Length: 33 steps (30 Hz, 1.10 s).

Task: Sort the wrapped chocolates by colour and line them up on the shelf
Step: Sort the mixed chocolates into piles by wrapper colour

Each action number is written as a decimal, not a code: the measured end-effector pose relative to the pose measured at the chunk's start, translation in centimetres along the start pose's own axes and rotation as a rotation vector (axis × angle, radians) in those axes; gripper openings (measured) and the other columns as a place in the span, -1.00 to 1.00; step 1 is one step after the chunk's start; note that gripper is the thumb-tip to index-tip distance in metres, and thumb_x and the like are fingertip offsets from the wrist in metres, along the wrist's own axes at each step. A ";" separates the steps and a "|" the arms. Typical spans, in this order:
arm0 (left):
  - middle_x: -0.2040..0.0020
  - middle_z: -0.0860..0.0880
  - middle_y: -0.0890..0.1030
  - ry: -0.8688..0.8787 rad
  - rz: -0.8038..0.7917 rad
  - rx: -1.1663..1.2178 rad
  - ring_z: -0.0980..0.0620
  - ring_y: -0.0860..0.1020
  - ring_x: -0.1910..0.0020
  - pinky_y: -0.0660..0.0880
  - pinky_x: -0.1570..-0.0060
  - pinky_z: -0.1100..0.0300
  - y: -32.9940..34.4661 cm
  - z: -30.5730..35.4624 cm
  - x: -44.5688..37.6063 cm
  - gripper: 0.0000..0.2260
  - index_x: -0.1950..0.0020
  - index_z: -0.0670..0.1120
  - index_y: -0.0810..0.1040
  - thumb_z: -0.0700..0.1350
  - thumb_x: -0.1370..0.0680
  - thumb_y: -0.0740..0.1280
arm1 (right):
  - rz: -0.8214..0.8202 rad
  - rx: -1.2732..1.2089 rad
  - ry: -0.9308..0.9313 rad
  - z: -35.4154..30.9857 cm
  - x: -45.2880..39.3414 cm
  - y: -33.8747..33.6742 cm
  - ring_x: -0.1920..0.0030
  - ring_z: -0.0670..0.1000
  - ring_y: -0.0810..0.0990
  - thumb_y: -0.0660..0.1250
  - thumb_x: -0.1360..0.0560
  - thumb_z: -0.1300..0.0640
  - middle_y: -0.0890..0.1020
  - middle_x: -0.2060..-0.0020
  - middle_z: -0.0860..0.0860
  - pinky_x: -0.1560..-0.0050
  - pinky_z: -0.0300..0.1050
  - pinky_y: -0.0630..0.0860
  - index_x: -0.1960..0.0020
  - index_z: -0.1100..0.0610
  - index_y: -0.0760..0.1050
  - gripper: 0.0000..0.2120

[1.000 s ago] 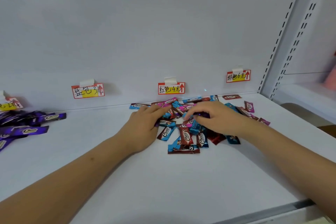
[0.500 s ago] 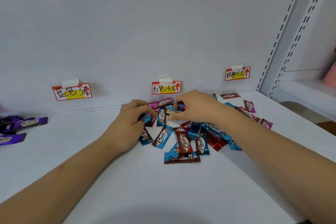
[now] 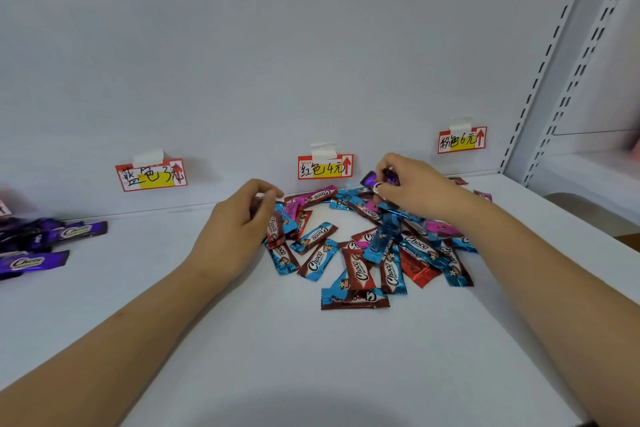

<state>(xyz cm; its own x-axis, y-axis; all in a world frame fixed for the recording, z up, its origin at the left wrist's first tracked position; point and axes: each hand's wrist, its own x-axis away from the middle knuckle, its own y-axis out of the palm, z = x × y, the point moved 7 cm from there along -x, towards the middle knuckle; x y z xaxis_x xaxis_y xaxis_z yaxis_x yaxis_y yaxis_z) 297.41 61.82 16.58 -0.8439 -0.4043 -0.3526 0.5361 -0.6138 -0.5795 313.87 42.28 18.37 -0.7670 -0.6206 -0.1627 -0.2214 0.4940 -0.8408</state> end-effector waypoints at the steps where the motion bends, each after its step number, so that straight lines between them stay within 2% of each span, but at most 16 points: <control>1: 0.12 0.10 0.61 -0.031 -0.025 -0.045 0.27 0.58 0.08 0.55 0.20 0.27 0.1 -0.3 0.0 -0.76 -0.14 0.08 0.48 0.15 -0.63 0.12 | 0.026 -0.041 0.017 0.2 0.0 -0.4 0.16 -0.05 0.55 0.24 -0.59 0.16 0.62 0.15 -0.06 0.29 -0.19 0.38 -0.13 0.04 0.36 -0.87; 3: 0.03 0.06 0.62 -0.086 -0.068 -0.105 0.14 0.57 0.00 0.57 0.06 0.05 0.1 -0.7 0.2 -0.71 -0.15 0.09 0.45 0.22 -0.62 0.09 | 0.082 -0.124 0.069 0.8 0.0 -1.1 0.29 -0.03 0.50 0.16 -0.62 0.15 0.62 0.11 0.04 0.36 -0.15 0.32 -0.20 0.04 0.32 -0.83; 5: -0.02 0.10 0.58 -0.117 -0.098 -0.060 0.18 0.54 -0.01 0.52 0.08 0.15 0.0 -0.8 0.5 -0.73 -0.17 0.09 0.43 0.16 -0.66 0.03 | 0.126 -0.215 0.114 0.9 0.4 -1.4 0.34 -0.05 0.43 0.11 -0.64 0.09 0.60 0.11 0.04 0.36 -0.15 0.30 -0.23 0.05 0.36 -0.81; 7: 0.00 0.19 0.52 -0.135 -0.105 0.019 0.29 0.48 0.02 0.41 0.14 0.34 -0.4 -0.6 0.9 -0.75 -0.15 0.09 0.44 0.01 -0.69 -0.03 | 0.121 -0.296 0.104 -0.1 0.8 -1.2 0.27 -0.11 0.44 0.16 -0.63 -0.09 0.54 0.15 -0.08 0.27 -0.17 0.36 -0.20 0.04 0.43 -0.74; 8: 0.01 0.21 0.50 -0.138 -0.095 0.030 0.29 0.46 0.02 0.38 0.13 0.35 -0.9 -0.5 1.0 -0.74 -0.13 0.09 0.45 -0.05 -0.69 -0.03 | 0.105 -0.298 0.076 -1.1 0.9 -0.9 0.24 -0.14 0.45 0.20 -0.60 -0.16 0.53 0.16 -0.12 0.21 -0.17 0.39 -0.15 0.03 0.48 -0.71; 10: -0.03 0.10 0.52 -0.140 -0.072 0.012 0.17 0.47 -0.02 0.35 0.07 0.27 -2.1 -0.9 1.4 -0.75 -0.13 0.03 0.48 -0.15 -0.67 0.03 | 0.071 -0.235 0.000 -3.6 1.2 -0.1 0.25 -0.12 0.48 0.27 -0.57 -0.14 0.55 0.21 -0.10 0.19 -0.15 0.43 0.02 0.03 0.55 -0.75; 12: -0.10 0.03 0.52 -0.150 -0.101 -0.045 0.07 0.47 -0.10 0.33 -0.02 0.24 -3.4 -2.0 2.5 -0.78 -0.16 0.01 0.49 -0.20 -0.65 0.11 | -0.002 -0.256 -0.047 -6.5 1.4 1.8 0.37 -0.08 0.43 0.26 -0.60 -0.04 0.51 0.33 -0.04 0.29 -0.16 0.38 0.07 0.13 0.57 -0.74; 14: -0.13 0.07 0.50 -0.154 -0.146 -0.136 0.13 0.47 -0.09 0.33 -0.01 0.34 -5.5 -3.5 4.7 -0.75 -0.22 0.10 0.46 -0.20 -0.64 0.17 | -0.087 -0.311 -0.105 -10.0 1.9 4.5 0.39 -0.06 0.40 0.24 -0.62 -0.03 0.49 0.36 -0.01 0.31 -0.15 0.36 0.06 0.20 0.54 -0.70; 17: -0.04 0.15 0.55 -0.160 -0.143 -0.214 0.26 0.50 0.07 0.37 0.13 0.48 -10.0 -5.5 9.0 -0.70 -0.26 0.20 0.41 -0.16 -0.63 0.23 | -0.150 -0.213 -0.246 -16.1 3.2 9.0 0.27 -0.12 0.47 0.31 -0.54 -0.15 0.53 0.28 -0.12 0.27 -0.22 0.35 0.10 0.05 0.53 -0.74; 20: 0.05 0.17 0.58 -0.216 -0.058 -0.259 0.28 0.53 0.10 0.40 0.13 0.44 -15.1 -7.4 13.0 -0.70 -0.22 0.21 0.43 -0.16 -0.60 0.29 | -0.337 -0.161 -0.340 -22.6 5.5 13.7 0.07 -0.12 0.53 0.26 -0.48 -0.34 0.58 0.09 -0.13 0.07 -0.22 0.44 -0.04 -0.03 0.50 -0.60; 23: 0.00 0.17 0.58 -0.306 0.054 -0.308 0.24 0.54 0.04 0.47 -0.01 0.34 -19.5 -9.2 16.6 -0.66 -0.22 0.19 0.45 -0.20 -0.57 0.30 | -0.632 -0.261 -0.321 -27.4 7.9 16.9 -0.28 0.02 0.45 0.00 -0.53 -0.41 0.50 -0.28 -0.08 -0.25 -0.07 0.37 -0.39 -0.09 0.34 -0.42; 25: -0.17 0.16 0.52 -0.359 0.129 -0.316 0.18 0.48 -0.14 0.45 -0.22 0.15 -21.5 -9.9 18.3 -0.62 -0.27 0.20 0.40 -0.22 -0.56 0.29 | -0.629 -0.248 -0.381 -28.9 8.0 17.4 -0.42 0.10 0.32 -0.10 -0.60 -0.32 0.37 -0.44 -0.01 -0.44 0.05 0.20 -0.52 -0.13 0.16 -0.44; 27: -0.38 0.12 0.40 -0.386 0.125 -0.378 0.02 0.35 -0.36 0.32 -0.37 -0.01 -21.6 -10.0 19.2 -0.59 -0.37 0.24 0.31 -0.10 -0.59 0.26 | -0.476 -0.129 -0.418 -27.8 7.0 17.3 -0.49 0.12 0.22 -0.11 -0.63 -0.25 0.29 -0.50 0.00 -0.48 0.11 0.11 -0.57 -0.11 0.06 -0.45; 29: -0.54 0.07 0.18 -0.385 0.075 -0.521 -0.08 0.18 -0.48 0.18 -0.44 -0.10 -20.1 -9.1 19.4 -0.51 -0.51 0.26 0.15 0.13 -0.60 0.21 | -0.379 0.082 -0.429 -25.3 6.1 17.6 -0.49 0.11 0.21 -0.08 -0.63 -0.24 0.29 -0.50 -0.03 -0.43 0.07 0.16 -0.57 -0.07 0.10 -0.45; 31: -0.60 0.06 -0.06 -0.432 0.035 -0.647 -0.14 -0.02 -0.56 0.02 -0.48 -0.17 -17.8 -8.5 18.9 -0.36 -0.56 0.29 -0.06 0.39 -0.54 0.08 | -0.345 0.263 -0.465 -23.3 5.5 18.3 -0.44 0.13 0.26 -0.03 -0.63 -0.23 0.37 -0.40 -0.04 -0.31 0.03 0.24 -0.40 -0.02 0.28 -0.55; 33: -0.61 0.00 -0.22 -0.526 0.024 -0.772 -0.24 -0.15 -0.57 -0.09 -0.47 -0.27 -15.9 -8.9 17.9 -0.25 -0.57 0.25 -0.19 0.49 -0.48 -0.01 | -0.345 0.295 -0.451 -22.5 5.3 18.5 -0.47 0.12 0.22 -0.01 -0.63 -0.21 0.34 -0.43 -0.03 -0.35 0.03 0.23 -0.40 -0.03 0.28 -0.56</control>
<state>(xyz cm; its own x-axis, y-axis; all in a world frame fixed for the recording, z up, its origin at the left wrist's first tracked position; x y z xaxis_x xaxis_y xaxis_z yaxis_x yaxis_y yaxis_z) 273.66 70.36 12.96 -0.6149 -0.7820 -0.1018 0.2335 -0.0573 -0.9707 292.16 61.78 13.56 -0.3386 -0.9409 -0.0048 -0.1860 0.0719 -0.9799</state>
